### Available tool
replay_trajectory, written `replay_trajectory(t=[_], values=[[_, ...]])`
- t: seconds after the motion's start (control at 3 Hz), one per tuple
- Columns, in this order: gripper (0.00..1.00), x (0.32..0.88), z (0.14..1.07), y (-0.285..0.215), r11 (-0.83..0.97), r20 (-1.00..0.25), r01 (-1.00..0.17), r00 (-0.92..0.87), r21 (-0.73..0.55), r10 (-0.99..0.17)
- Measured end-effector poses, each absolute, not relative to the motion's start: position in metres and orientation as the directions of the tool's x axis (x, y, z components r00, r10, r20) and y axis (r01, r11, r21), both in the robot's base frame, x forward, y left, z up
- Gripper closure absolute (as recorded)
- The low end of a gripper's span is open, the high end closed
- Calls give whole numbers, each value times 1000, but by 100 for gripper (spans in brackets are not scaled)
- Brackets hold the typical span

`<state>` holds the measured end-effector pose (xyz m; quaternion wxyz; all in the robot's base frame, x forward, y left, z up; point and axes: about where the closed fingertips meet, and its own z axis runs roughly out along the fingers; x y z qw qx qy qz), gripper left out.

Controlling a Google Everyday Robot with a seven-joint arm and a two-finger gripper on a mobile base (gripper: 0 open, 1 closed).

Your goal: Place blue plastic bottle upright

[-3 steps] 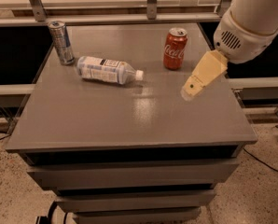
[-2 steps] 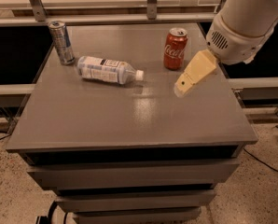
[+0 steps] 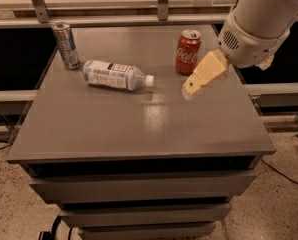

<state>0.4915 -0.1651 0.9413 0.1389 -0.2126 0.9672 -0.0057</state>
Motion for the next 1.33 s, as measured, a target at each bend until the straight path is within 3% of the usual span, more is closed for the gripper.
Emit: replay_trajectory(t=[0.33, 0.67, 1.33], values=[[0, 501, 943, -145, 929, -299, -368, -885, -20, -357], [0, 513, 947, -119, 963, -309, -249, -928, 107, -206], [0, 533, 933, -103, 973, -175, 85, -977, 216, 125]])
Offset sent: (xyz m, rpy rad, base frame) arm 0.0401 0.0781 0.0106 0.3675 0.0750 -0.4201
